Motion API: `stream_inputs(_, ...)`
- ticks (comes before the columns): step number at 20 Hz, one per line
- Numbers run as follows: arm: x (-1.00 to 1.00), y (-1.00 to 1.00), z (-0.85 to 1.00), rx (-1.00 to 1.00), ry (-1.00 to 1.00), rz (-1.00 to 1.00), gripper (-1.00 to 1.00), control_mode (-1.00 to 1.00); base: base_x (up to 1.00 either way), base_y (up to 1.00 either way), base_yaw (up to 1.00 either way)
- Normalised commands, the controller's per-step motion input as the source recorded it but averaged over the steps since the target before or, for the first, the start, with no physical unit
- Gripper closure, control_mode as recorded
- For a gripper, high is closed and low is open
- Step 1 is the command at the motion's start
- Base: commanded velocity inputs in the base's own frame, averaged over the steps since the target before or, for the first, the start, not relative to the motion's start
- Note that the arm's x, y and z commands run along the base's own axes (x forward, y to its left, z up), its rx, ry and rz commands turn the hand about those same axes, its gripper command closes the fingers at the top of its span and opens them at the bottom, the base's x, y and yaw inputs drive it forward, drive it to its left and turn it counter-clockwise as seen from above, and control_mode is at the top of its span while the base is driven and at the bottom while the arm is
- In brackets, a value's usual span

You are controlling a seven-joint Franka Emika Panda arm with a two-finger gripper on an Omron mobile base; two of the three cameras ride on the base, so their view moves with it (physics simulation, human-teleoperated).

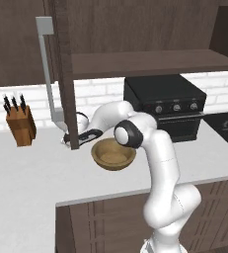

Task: Pick up the bowls on the counter and stack them on top of one another in the open cabinet. Place the smaller bowl on top of the larger bowl.

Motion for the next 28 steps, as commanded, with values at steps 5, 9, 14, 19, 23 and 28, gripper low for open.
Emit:
stream_inputs(5, 0.00, 0.00, -0.18, -0.01, 0.00, 0.00, 1.00, -1.00, 0.00, 0.00, 0.00)
stream_inputs(9, 0.00, 0.00, 0.00, 0.00, 0.00, 0.00, 1.00, -1.00, 0.00, 0.00, 0.00)
stream_inputs(14, 0.00, 0.00, 0.00, 0.00, 0.00, 0.00, 1.00, -1.00, 0.00, 0.00, 0.00)
stream_inputs(19, -0.01, 0.00, 0.10, 0.00, -0.03, 0.00, 1.00, -1.00, 0.00, 0.00, 0.00)
stream_inputs(23, -0.20, 0.01, 0.71, 0.00, -0.22, 0.00, 1.00, -1.00, 0.00, 0.00, 0.00)
stream_inputs(28, -0.40, 0.02, 0.71, 0.00, -0.15, 0.00, 1.00, -1.00, 0.00, 0.00, 0.00)
